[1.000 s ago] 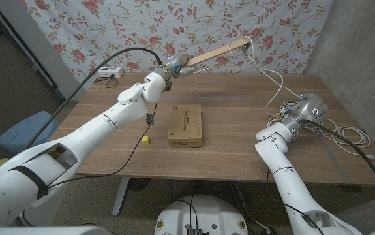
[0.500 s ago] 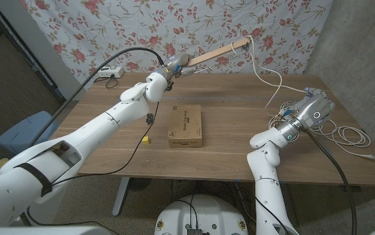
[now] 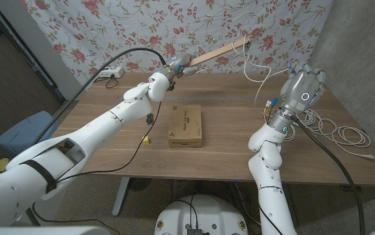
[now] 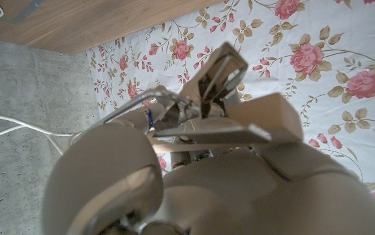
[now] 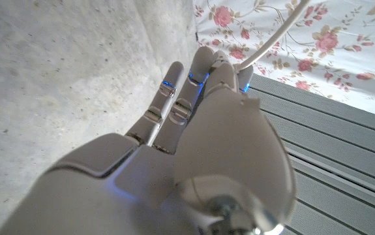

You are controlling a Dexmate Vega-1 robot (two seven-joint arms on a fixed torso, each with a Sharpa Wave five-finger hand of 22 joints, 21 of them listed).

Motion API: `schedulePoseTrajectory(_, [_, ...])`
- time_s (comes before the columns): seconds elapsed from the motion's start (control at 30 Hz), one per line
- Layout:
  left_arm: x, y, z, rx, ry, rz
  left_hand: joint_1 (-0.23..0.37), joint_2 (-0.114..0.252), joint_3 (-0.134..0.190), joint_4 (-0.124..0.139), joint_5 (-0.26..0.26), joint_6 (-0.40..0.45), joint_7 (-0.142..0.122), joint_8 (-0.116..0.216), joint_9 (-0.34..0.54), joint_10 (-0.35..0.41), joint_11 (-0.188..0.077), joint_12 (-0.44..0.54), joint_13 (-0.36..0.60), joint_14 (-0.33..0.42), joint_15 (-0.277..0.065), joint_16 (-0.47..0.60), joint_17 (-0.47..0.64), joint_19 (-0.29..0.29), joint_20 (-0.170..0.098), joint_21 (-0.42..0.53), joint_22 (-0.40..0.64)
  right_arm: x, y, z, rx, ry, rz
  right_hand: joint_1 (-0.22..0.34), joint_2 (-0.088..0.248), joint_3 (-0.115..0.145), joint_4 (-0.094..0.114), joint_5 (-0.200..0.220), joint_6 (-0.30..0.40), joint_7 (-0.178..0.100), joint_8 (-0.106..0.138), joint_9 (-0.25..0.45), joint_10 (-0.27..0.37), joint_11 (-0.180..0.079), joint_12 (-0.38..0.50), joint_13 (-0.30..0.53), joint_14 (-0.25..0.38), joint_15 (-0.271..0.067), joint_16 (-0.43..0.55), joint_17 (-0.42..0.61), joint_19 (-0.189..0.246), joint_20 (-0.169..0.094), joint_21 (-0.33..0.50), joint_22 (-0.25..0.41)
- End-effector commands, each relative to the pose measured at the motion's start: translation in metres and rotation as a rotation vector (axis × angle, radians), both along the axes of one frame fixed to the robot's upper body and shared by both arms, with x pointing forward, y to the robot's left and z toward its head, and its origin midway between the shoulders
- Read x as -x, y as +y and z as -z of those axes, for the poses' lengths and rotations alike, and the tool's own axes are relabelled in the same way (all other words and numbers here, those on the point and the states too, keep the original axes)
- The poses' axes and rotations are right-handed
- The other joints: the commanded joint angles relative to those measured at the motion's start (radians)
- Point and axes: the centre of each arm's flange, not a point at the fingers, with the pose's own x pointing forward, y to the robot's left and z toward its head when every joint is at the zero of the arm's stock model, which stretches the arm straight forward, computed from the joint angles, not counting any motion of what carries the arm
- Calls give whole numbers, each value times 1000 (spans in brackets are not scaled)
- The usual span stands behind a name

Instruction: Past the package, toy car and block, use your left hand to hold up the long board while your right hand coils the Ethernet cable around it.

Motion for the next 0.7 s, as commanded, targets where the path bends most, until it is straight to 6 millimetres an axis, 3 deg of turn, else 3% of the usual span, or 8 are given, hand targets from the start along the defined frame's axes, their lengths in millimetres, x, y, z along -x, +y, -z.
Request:
schedulePoseTrajectory(0.03, [-8,-6,-5,-24,6,11,2,39,0,4,-1,6,3,7,1,4,1,2,4,1,-5,7,2,6,-34,5,3,9,44,-48,362,-106,-27,4,3,-10,0,5,7,-8,0,5,113,80,3,80,10,-49,-4,1,-7,-158,5,1])
schedulePoseTrajectory(0.4, [-19,-14,-19,-114,-38,-7,1,34,-3,5,-1,4,-7,7,-5,0,3,2,4,-7,0,8,3,-2,-31,3,5,-10,86,-101,577,-125,-130,5,4,-16,4,6,8,-12,-2,6,117,79,2,83,10,-49,-8,2,-8,-158,9,1])
schedulePoseTrajectory(0.7, [-20,-24,-20,-198,-71,-11,0,30,-6,6,0,6,-15,7,-14,-3,4,2,4,-16,6,10,3,-7,-27,0,2,-27,107,-141,677,-94,-217,6,5,-20,7,7,8,-13,-3,7,118,80,-1,84,10,-49,-10,2,-9,-158,13,2])
